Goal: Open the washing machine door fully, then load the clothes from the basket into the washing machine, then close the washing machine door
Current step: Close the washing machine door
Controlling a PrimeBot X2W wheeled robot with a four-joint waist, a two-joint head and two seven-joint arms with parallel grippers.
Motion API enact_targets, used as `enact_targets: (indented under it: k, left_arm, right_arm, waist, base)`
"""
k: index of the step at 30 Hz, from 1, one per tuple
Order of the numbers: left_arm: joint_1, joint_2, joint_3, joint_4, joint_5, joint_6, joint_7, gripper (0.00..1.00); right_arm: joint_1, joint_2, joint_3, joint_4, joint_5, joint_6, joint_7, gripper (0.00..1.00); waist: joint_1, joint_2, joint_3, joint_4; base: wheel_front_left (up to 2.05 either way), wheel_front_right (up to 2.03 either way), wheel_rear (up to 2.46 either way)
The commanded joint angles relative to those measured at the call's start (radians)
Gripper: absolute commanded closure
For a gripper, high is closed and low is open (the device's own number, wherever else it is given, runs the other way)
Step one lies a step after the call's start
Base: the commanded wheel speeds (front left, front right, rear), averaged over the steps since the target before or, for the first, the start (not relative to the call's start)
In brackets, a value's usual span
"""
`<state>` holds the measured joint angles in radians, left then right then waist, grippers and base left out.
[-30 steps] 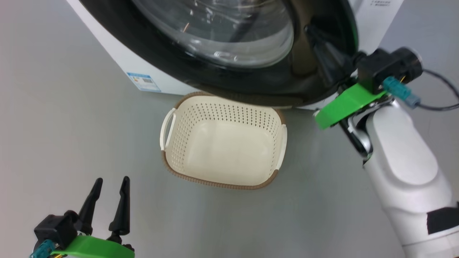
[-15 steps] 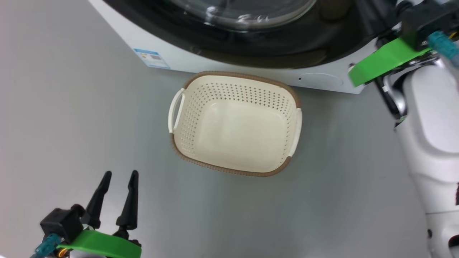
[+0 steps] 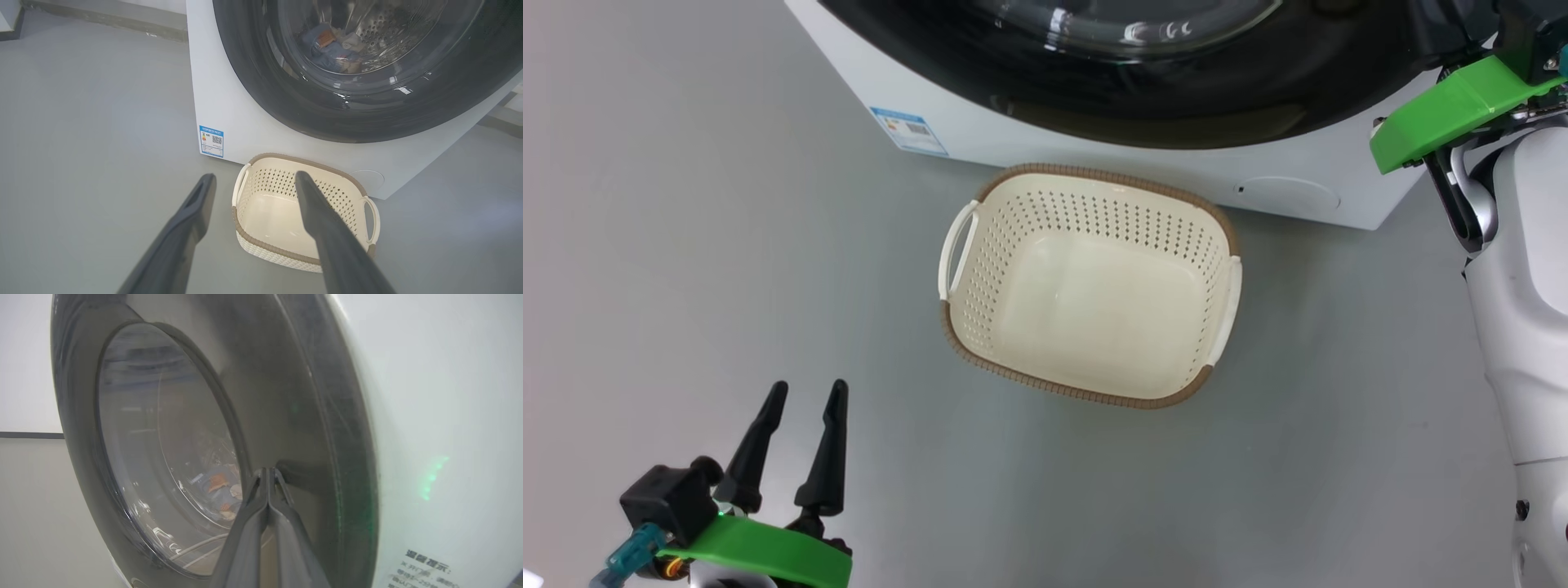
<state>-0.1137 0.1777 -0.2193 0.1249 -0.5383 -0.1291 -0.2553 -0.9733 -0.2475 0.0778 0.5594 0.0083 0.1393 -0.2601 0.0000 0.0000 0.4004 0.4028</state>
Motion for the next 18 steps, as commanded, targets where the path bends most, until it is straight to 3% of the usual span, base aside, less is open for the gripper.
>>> enact_targets:
  k: [1,8,9,10,11,12,14,15,16,18]
  left_arm:
    - [-0.018,0.033,0.032,-0.02,-0.021,-0.002,-0.006,0.0]
    - [-0.006,0.033,0.044,-0.013,-0.02,-0.002,-0.006,0.0]
    - [-0.001,0.032,0.049,-0.01,-0.023,-0.002,-0.006,0.0]
    - [0.004,0.031,0.055,-0.005,-0.022,-0.002,-0.006,0.0]
    - [0.01,0.03,0.063,-0.002,-0.017,-0.002,-0.006,0.0]
    - [0.01,0.03,0.063,-0.002,-0.017,-0.002,-0.006,0.0]
    - [0.027,0.025,0.075,0.006,-0.005,-0.002,-0.006,0.0]
    - [0.036,0.024,0.079,0.01,0.002,-0.002,-0.006,0.0]
    - [0.047,0.021,0.087,0.015,0.009,-0.002,-0.006,0.0]
    - [0.067,0.015,0.107,0.024,0.028,-0.002,-0.006,0.0]
  right_arm:
    - [-0.008,0.009,-0.013,-0.037,0.0,-0.009,-0.002,1.0]
    - [0.11,0.037,0.011,-0.105,0.028,-0.009,-0.002,1.0]
    - [0.135,0.041,0.014,-0.121,0.036,-0.009,-0.002,0.94]
    - [0.162,0.046,0.018,-0.138,0.043,-0.009,-0.002,0.71]
    - [0.191,0.049,0.02,-0.156,0.05,-0.009,-0.002,0.58]
    - [0.191,0.049,0.02,-0.156,0.05,-0.009,-0.002,0.58]
    - [0.253,0.056,0.03,-0.187,0.064,-0.009,-0.002,0.4]
    - [0.283,0.059,0.03,-0.2,0.072,-0.009,-0.002,0.17]
    - [0.314,0.062,0.033,-0.214,0.079,-0.009,-0.002,0.04]
    - [0.373,0.067,0.037,-0.24,0.096,-0.009,-0.002,0.0]
  waist:
    - [0.0,0.0,-0.022,-0.015]
    - [0.0,0.0,-0.09,-0.068]
    - [0.0,0.0,-0.104,-0.078]
    - [0.0,0.0,-0.119,-0.089]
    - [0.0,0.0,-0.134,-0.1]
    - [0.0,0.0,-0.134,-0.1]
    - [0.0,0.0,-0.167,-0.124]
    - [0.0,0.0,-0.184,-0.137]
    - [0.0,0.0,-0.202,-0.149]
    - [0.0,0.0,-0.238,-0.174]
  base:
    - [0.0,0.0,0.0]
    - [0.0,0.0,0.0]
    - [0.0,0.0,0.0]
    - [0.0,0.0,0.0]
    - [0.0,0.0,0.0]
    - [0.0,0.0,0.0]
    - [0.0,0.0,0.0]
    - [0.0,0.0,0.0]
    - [0.0,0.0,0.0]
    - [0.0,0.0,0.0]
